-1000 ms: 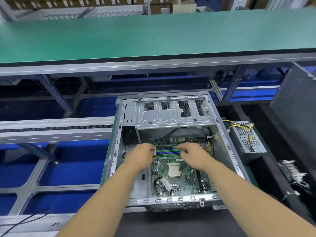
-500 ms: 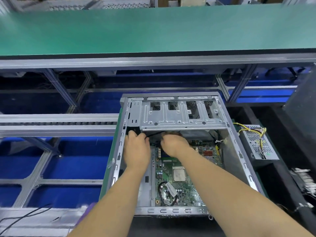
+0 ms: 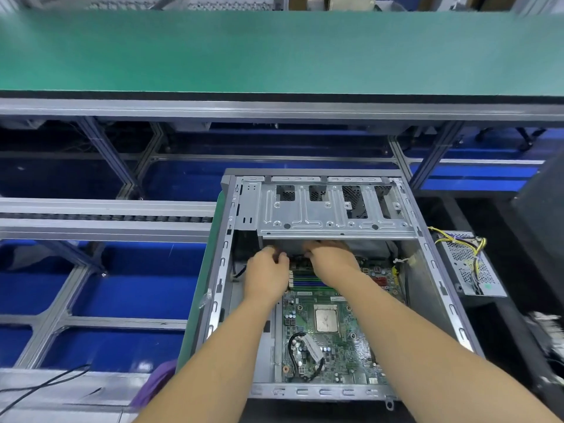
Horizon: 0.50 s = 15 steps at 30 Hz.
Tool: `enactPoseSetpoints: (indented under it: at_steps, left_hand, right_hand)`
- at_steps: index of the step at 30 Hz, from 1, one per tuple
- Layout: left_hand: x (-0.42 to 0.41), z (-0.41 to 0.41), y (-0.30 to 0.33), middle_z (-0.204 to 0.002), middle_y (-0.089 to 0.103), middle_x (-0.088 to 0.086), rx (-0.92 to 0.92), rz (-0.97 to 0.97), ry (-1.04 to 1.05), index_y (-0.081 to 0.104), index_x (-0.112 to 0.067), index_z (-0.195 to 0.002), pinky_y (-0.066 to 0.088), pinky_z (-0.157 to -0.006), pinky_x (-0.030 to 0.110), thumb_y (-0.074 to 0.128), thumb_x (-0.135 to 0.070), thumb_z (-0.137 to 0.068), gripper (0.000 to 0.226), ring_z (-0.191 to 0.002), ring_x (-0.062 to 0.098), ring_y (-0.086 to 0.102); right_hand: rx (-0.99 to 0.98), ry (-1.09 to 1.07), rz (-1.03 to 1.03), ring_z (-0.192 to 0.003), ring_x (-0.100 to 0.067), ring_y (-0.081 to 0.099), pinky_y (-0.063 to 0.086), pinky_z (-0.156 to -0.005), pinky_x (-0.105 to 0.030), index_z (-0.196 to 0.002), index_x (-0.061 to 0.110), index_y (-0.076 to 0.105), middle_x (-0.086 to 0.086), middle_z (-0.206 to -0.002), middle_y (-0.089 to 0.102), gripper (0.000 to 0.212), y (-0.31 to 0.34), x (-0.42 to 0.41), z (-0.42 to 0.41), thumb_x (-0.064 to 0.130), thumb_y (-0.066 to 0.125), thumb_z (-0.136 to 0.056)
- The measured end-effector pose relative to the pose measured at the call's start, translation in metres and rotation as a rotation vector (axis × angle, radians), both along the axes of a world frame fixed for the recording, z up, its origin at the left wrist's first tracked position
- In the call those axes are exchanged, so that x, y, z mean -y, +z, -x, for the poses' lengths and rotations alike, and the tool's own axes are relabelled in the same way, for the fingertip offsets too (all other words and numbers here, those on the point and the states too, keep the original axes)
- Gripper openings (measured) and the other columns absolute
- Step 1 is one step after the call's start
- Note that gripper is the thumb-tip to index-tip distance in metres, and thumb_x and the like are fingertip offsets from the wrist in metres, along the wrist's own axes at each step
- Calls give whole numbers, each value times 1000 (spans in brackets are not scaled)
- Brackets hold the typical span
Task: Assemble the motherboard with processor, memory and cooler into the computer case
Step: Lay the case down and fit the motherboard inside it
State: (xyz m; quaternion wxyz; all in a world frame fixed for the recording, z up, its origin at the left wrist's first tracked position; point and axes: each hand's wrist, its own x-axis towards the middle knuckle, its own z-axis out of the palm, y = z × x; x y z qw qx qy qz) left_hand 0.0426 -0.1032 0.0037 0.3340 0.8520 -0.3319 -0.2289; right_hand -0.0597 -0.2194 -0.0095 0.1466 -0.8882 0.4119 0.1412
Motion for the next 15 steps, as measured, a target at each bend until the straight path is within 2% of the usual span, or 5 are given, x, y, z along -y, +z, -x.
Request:
enactPoseSetpoints:
  at_steps: [2, 4, 7, 11, 15]
  left_hand:
    - [1, 1, -3, -108, 69, 10, 9, -89, -112, 59, -13, -131, 49, -72, 33, 48, -13, -98, 35, -92, 27, 65]
    - [0, 2, -8, -125, 65, 10, 46, -150, -252, 55, -16, -139, 53, -83, 36, 47, -8, -97, 43, -108, 29, 63]
    - [-2, 4, -11, -107, 72, 7, 85, -131, -282, 69, -19, -120, 55, -79, 37, 52, -19, -100, 26, -96, 26, 65]
    - [1, 2, -7, -86, 71, -1, -23, -44, -183, 77, -17, -99, 52, -72, 29, 59, -23, -99, 19, -77, 18, 63]
    - [1, 4, -2, -75, 70, -6, -556, 142, 65, 78, -14, -83, 46, -67, 22, 71, -9, -88, 10, -77, 12, 62]
  right_hand:
    - [44, 11, 5, -98, -28, 64, 54, -86, -40, -119, 30, 55, -4, -115, 67, 28, 3, 0, 7, 10, 46, -101]
    - [123, 69, 67, -88, -30, 64, 54, -77, -39, -118, 19, 59, -8, -105, 69, 24, 5, 0, 14, 9, 47, -100]
    - [168, 108, 75, -79, -30, 59, 52, -68, -41, -115, 13, 58, -13, -101, 69, 21, 7, -10, 23, 3, 48, -99]
    - [458, -161, 45, -78, -25, 55, 43, -66, -32, -105, 10, 64, -7, -90, 59, 16, 12, -23, 24, 24, 57, -102]
    - [668, -377, -423, -60, -5, 62, 47, -55, -18, -87, 15, 74, -2, -75, 69, 12, 19, -34, 20, 12, 65, -93]
